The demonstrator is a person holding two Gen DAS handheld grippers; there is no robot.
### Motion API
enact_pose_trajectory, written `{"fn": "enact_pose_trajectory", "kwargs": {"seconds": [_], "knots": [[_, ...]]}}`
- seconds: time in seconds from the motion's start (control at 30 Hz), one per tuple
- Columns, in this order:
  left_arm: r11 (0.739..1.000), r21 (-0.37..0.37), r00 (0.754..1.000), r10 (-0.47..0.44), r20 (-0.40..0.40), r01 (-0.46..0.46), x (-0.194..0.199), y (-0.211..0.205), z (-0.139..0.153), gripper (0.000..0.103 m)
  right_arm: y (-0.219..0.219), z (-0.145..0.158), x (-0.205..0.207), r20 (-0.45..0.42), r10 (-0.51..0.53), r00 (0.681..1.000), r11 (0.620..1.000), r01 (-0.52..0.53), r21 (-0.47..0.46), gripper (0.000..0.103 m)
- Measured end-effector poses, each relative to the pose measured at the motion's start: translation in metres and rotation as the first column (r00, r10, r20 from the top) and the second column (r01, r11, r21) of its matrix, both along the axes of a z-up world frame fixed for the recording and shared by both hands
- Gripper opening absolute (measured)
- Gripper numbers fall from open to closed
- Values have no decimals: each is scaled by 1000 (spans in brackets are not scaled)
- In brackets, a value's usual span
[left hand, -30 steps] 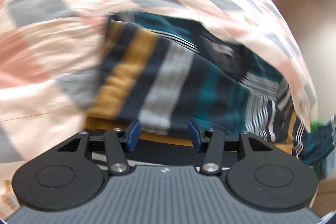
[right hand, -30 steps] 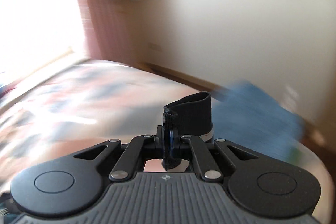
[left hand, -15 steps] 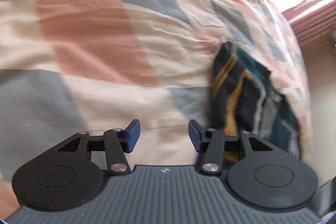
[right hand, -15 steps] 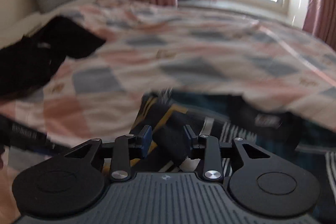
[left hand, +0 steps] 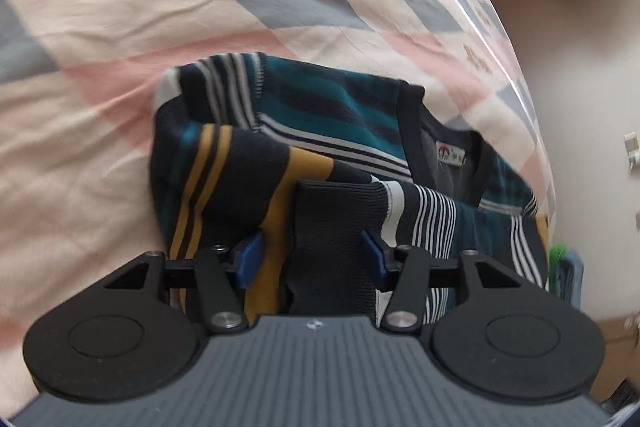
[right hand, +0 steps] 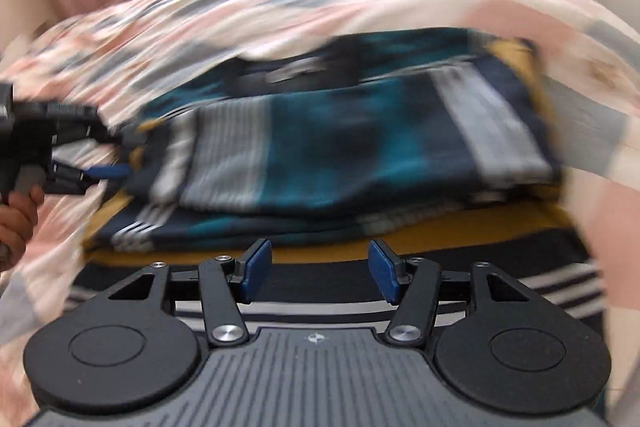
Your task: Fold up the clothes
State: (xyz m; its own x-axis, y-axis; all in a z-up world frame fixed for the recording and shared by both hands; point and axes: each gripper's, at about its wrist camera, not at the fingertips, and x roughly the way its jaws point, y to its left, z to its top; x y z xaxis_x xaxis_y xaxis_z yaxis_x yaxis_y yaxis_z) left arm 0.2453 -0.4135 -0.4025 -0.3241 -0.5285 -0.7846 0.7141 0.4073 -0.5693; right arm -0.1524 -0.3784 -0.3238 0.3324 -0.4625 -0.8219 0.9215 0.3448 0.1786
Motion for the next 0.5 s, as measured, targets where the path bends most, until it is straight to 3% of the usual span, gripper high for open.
{"fn": "enact_pose_trajectory", "kwargs": {"seconds": [0.03,0.07,0.2,0.27,0.37,0.43,0.5], "knots": [[1000,-6,1000,-1,13,1,-1,3,4,17,-3,1,-10,0,-25,1000,1000,25,-17,56],[1000,-15,1000,4,24,-4,-2,7,8,1,-4,3,-21,0,-50,999,998,50,-39,56],[991,-111,997,75,9,-74,1,41,42,0,-15,6,-52,-34,-121,992,989,118,-86,57],[979,-171,992,118,49,-108,-2,60,64,0,-19,8,-62,-78,-128,989,986,118,-122,56],[986,-123,986,127,110,-113,-6,69,59,0,-23,8,-66,-180,-81,980,982,47,-185,56],[993,-29,992,114,60,-113,-7,63,35,0,-25,6,-67,-232,-54,971,978,5,-208,56],[993,5,993,121,6,-121,-9,57,19,1,-29,0,-67,-255,-36,966,980,-17,-200,56]]}}
